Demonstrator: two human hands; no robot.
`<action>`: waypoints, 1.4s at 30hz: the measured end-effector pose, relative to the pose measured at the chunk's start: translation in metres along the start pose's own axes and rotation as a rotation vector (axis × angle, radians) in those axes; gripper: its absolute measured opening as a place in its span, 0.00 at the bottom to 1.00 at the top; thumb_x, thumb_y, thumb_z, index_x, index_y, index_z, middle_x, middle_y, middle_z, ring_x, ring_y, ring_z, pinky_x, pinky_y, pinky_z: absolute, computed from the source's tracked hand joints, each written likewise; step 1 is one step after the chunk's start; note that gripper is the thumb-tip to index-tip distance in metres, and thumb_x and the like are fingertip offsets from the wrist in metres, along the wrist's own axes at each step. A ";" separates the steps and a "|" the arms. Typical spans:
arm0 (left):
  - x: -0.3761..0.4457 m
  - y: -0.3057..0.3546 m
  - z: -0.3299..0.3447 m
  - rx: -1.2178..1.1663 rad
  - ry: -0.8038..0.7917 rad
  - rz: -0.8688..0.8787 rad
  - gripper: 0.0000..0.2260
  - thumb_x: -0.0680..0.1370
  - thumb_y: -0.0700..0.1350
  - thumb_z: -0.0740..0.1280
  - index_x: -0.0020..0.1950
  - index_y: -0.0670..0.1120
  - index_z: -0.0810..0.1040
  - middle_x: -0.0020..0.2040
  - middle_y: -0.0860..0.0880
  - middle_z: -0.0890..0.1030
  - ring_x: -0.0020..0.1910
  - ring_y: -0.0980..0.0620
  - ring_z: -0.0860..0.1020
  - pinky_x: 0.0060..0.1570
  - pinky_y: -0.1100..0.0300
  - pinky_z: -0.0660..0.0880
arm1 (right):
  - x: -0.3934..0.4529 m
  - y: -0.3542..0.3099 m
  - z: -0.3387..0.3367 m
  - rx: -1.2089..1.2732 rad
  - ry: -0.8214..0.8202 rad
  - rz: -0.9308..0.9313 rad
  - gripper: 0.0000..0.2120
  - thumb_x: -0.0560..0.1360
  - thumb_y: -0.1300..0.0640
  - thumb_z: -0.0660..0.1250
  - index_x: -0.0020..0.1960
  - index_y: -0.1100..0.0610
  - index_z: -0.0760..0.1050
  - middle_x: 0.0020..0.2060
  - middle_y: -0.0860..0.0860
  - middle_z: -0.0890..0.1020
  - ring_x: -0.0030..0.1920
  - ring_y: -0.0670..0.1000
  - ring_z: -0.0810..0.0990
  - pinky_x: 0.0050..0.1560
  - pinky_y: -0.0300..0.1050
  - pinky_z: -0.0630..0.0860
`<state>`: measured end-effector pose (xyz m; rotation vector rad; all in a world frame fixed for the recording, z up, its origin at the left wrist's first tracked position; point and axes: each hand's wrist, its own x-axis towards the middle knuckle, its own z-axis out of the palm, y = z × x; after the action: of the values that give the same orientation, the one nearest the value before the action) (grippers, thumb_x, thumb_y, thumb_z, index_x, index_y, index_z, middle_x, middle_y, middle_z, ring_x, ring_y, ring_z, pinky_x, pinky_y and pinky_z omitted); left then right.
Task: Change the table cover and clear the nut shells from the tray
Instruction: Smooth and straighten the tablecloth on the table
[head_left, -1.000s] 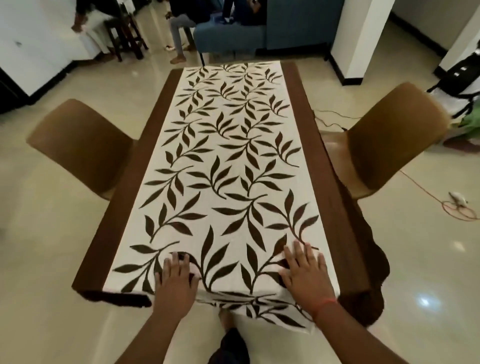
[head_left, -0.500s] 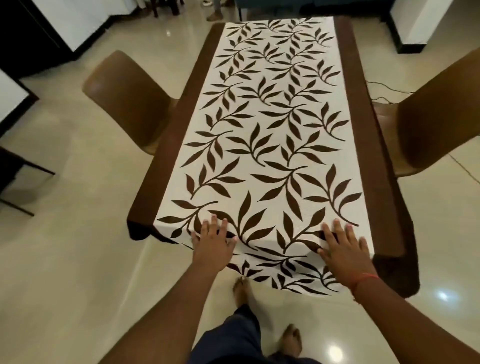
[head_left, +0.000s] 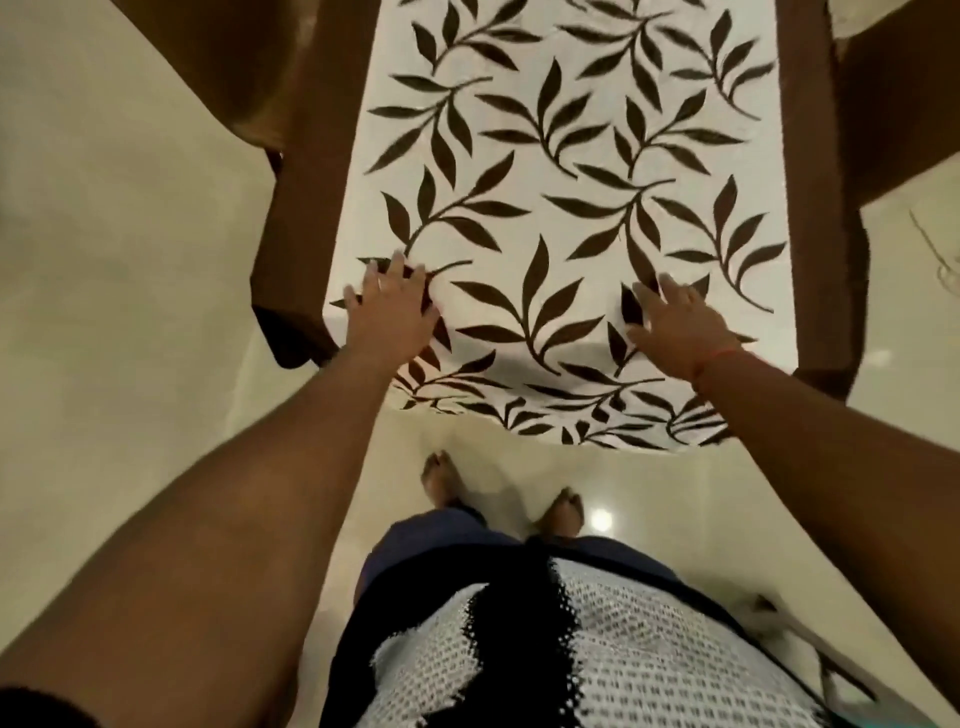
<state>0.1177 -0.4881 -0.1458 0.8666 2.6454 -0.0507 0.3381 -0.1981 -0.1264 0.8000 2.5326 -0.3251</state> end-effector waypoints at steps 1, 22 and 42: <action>0.003 -0.010 0.000 0.003 -0.011 0.009 0.28 0.82 0.60 0.53 0.80 0.52 0.53 0.82 0.47 0.48 0.79 0.38 0.48 0.73 0.33 0.51 | 0.006 -0.009 0.001 0.010 0.010 0.004 0.31 0.80 0.42 0.57 0.79 0.48 0.52 0.80 0.57 0.52 0.78 0.63 0.52 0.75 0.64 0.57; -0.021 -0.015 -0.001 0.100 -0.040 0.103 0.30 0.82 0.63 0.48 0.81 0.52 0.49 0.82 0.45 0.46 0.79 0.38 0.45 0.74 0.34 0.50 | -0.023 -0.004 0.027 0.041 0.165 0.179 0.32 0.79 0.42 0.56 0.79 0.50 0.52 0.78 0.58 0.55 0.77 0.63 0.56 0.72 0.65 0.62; -0.038 0.135 0.037 0.198 -0.106 0.181 0.34 0.82 0.59 0.55 0.81 0.41 0.51 0.80 0.35 0.51 0.79 0.35 0.49 0.77 0.41 0.51 | -0.064 0.067 0.043 0.020 0.112 0.000 0.35 0.78 0.54 0.58 0.81 0.49 0.46 0.79 0.64 0.44 0.78 0.67 0.45 0.75 0.66 0.52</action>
<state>0.2361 -0.4048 -0.1575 1.1313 2.4831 -0.3079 0.4393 -0.1907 -0.1373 0.8483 2.6370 -0.3144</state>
